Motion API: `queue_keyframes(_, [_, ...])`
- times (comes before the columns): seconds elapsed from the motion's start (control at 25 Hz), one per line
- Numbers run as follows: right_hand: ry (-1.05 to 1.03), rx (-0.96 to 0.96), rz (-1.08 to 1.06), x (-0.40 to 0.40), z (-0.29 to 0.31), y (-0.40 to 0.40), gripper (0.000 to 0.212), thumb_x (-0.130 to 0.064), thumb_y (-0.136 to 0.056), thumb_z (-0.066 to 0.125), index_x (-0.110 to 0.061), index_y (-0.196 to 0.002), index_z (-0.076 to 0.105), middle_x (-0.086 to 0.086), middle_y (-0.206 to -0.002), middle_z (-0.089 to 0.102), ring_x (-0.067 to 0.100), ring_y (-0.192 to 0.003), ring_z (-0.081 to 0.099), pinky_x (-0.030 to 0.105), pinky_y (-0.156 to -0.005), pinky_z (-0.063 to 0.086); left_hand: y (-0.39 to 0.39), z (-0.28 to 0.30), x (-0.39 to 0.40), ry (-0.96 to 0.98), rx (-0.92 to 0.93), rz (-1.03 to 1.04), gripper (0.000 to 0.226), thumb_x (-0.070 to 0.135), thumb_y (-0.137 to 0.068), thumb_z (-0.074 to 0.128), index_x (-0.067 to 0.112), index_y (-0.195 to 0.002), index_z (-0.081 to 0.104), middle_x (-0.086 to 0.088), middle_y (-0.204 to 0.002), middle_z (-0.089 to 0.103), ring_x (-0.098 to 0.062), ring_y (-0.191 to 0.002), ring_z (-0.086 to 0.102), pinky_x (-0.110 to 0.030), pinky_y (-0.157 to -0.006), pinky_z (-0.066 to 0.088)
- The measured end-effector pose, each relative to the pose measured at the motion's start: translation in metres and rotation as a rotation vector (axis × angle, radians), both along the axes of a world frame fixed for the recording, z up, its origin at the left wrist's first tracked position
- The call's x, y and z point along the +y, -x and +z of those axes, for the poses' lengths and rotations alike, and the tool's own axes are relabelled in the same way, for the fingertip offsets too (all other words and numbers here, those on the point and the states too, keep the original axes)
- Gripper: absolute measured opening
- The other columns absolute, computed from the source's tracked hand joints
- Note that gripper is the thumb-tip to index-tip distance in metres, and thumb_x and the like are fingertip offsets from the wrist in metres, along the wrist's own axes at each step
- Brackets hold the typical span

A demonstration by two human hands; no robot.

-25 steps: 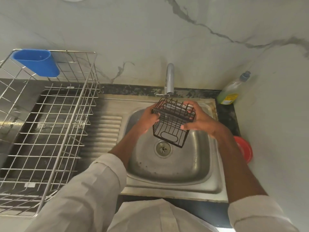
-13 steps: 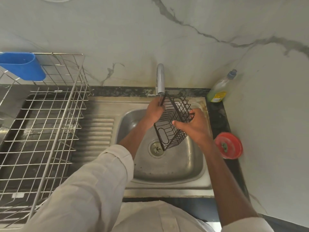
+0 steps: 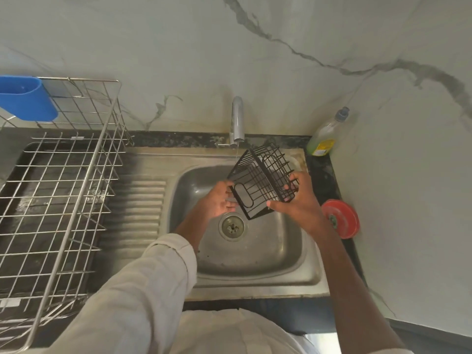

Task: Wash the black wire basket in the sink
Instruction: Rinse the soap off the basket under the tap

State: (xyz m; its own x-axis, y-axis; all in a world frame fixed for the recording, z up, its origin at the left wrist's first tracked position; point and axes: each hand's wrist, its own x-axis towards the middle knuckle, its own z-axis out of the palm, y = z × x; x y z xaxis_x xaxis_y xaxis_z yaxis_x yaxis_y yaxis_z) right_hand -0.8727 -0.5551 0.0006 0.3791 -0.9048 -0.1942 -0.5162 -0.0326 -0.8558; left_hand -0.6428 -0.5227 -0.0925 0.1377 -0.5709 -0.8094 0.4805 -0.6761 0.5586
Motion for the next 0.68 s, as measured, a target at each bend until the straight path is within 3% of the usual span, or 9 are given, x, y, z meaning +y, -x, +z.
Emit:
queue_keyframes(0.08, [-0.014, 0.005, 0.045, -0.002, -0.005, 0.013, 0.082, -0.016, -0.069, 0.095, -0.032, -0.127, 0.039, 0.003, -0.134, 0.044, 0.017, -0.123, 0.051, 0.008, -0.088, 0.043, -0.006, -0.003, -0.002, 0.024, 0.061, 0.097, 0.067, 0.054, -0.109, 0.040, 0.004, -0.152, 0.046, -0.026, -0.151, 0.053, -0.051, -0.136, 0.053, -0.056, -0.121, 0.038])
queue_keyframes(0.12, [-0.029, -0.004, 0.061, -0.005, -0.007, 0.017, 0.082, -0.012, -0.071, 0.093, -0.033, -0.128, 0.038, 0.001, -0.137, 0.042, 0.015, -0.126, 0.048, 0.008, -0.091, 0.042, -0.008, -0.006, -0.004, 0.042, 0.077, 0.142, 0.074, 0.061, -0.107, 0.039, 0.003, -0.153, 0.045, -0.026, -0.151, 0.052, -0.051, -0.136, 0.054, -0.056, -0.121, 0.038])
queue_keyframes(0.24, [-0.036, -0.010, 0.114, -0.012, -0.013, 0.023, 0.084, -0.004, -0.072, 0.090, -0.040, -0.127, 0.037, -0.008, -0.140, 0.038, 0.012, -0.134, 0.042, 0.027, -0.102, 0.048, -0.014, -0.009, -0.011, 0.097, 0.059, 0.207, 0.079, 0.068, -0.104, 0.043, 0.004, -0.149, 0.049, -0.024, -0.152, 0.053, -0.051, -0.133, 0.056, -0.056, -0.119, 0.040])
queue_keyframes(0.4, [0.075, 0.045, 0.199, -0.020, -0.028, 0.016, 0.087, 0.010, -0.074, 0.079, -0.039, -0.133, 0.038, -0.016, -0.142, 0.039, 0.006, -0.137, 0.043, 0.042, -0.111, 0.048, -0.029, -0.007, -0.007, 0.094, 0.022, 0.326, 0.046, 0.049, -0.104, 0.057, 0.009, -0.128, 0.060, -0.021, -0.140, 0.059, -0.053, -0.126, 0.058, -0.058, -0.115, 0.044])
queue_keyframes(0.48, [0.124, 0.018, 0.211, -0.022, -0.035, 0.005, 0.096, 0.019, -0.072, 0.069, -0.032, -0.147, 0.037, -0.009, -0.147, 0.044, 0.008, -0.138, 0.048, 0.045, -0.111, 0.048, -0.039, -0.005, 0.003, 0.095, 0.054, 0.414, 0.029, 0.036, -0.106, 0.055, 0.009, -0.115, 0.061, -0.026, -0.127, 0.062, -0.054, -0.122, 0.059, -0.061, -0.114, 0.044])
queue_keyframes(0.52, [0.137, -0.014, 0.183, -0.023, -0.037, -0.002, 0.097, 0.022, -0.071, 0.065, -0.026, -0.150, 0.039, -0.004, -0.152, 0.044, 0.005, -0.140, 0.046, 0.041, -0.112, 0.047, -0.043, -0.005, 0.010, 0.097, 0.065, 0.451, 0.024, 0.030, -0.107, 0.050, 0.009, -0.109, 0.060, -0.026, -0.120, 0.063, -0.053, -0.123, 0.058, -0.062, -0.115, 0.042])
queue_keyframes(0.6, [0.190, -0.007, 0.092, -0.022, -0.033, -0.019, 0.082, 0.025, -0.077, 0.063, -0.013, -0.149, 0.048, 0.002, -0.162, 0.029, -0.027, -0.135, 0.027, 0.006, -0.108, 0.036, -0.051, -0.005, 0.023, 0.087, 0.040, 0.470, 0.023, 0.020, -0.108, 0.043, 0.007, -0.105, 0.061, -0.024, -0.115, 0.066, -0.050, -0.128, 0.058, -0.061, -0.119, 0.039])
queue_keyframes(0.64, [0.236, 0.018, 0.031, -0.021, -0.030, -0.030, 0.075, 0.023, -0.081, 0.063, -0.013, -0.145, 0.053, 0.006, -0.165, 0.023, -0.036, -0.126, 0.019, -0.007, -0.097, 0.030, -0.053, -0.003, 0.030, 0.075, 0.008, 0.459, 0.025, 0.016, -0.109, 0.040, 0.006, -0.105, 0.063, -0.022, -0.114, 0.069, -0.046, -0.129, 0.059, -0.059, -0.119, 0.039])
queue_keyframes(0.68, [0.266, 0.022, -0.033, -0.020, -0.028, -0.041, 0.072, 0.018, -0.084, 0.063, -0.020, -0.144, 0.055, 0.006, -0.165, 0.024, -0.034, -0.123, 0.021, -0.009, -0.092, 0.031, -0.054, -0.001, 0.039, 0.067, -0.027, 0.453, 0.026, 0.013, -0.109, 0.039, 0.006, -0.105, 0.064, -0.021, -0.113, 0.071, -0.043, -0.126, 0.061, -0.057, -0.119, 0.040])
